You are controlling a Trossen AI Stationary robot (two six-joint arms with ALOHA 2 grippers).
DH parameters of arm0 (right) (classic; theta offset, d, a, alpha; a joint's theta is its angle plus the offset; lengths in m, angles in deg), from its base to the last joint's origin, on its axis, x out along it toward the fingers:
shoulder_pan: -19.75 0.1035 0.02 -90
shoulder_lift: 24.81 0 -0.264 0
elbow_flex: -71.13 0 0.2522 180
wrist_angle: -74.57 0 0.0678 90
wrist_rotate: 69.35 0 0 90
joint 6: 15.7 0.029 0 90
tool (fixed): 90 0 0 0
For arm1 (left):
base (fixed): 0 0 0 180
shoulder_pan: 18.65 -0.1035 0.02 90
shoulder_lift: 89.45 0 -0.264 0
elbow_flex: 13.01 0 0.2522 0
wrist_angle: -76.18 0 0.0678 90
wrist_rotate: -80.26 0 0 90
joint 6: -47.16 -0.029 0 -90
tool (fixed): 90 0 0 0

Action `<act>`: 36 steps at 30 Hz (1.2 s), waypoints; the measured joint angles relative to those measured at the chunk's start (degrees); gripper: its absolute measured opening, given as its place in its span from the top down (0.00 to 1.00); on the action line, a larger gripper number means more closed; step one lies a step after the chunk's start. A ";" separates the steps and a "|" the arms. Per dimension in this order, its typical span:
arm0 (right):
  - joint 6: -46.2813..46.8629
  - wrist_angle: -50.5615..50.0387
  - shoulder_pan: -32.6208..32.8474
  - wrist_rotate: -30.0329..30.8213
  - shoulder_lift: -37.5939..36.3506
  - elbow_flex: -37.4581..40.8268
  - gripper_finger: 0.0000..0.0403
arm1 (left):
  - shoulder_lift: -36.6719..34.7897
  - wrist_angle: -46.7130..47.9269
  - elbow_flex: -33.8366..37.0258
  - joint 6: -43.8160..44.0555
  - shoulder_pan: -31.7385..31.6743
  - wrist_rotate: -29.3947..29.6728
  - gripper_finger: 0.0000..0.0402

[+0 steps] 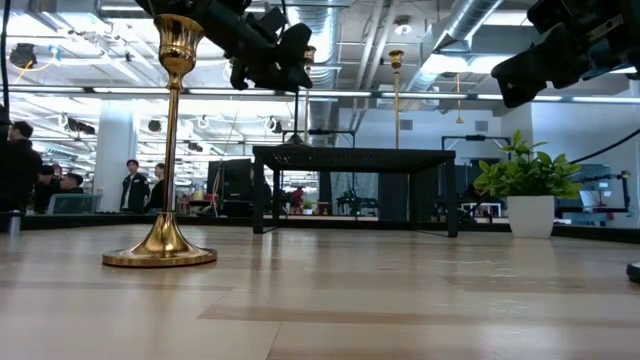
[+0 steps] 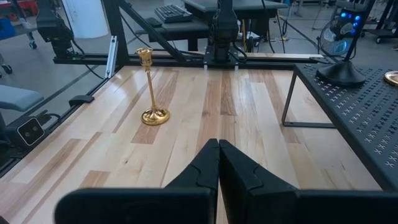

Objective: Pick & Place candle stick holders
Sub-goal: Put the gold candle holder on the shelf

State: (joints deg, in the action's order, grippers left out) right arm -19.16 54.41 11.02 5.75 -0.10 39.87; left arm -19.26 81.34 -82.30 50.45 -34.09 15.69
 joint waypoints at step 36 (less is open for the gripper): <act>0.04 -0.94 0.04 -0.02 0.02 0.00 1.00 | -17.91 21.36 -0.02 0.17 10.88 -4.70 0.37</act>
State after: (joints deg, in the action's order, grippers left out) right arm -19.12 53.48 11.07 5.73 -0.08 39.87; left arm -37.17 102.70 -82.32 50.62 -23.21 10.99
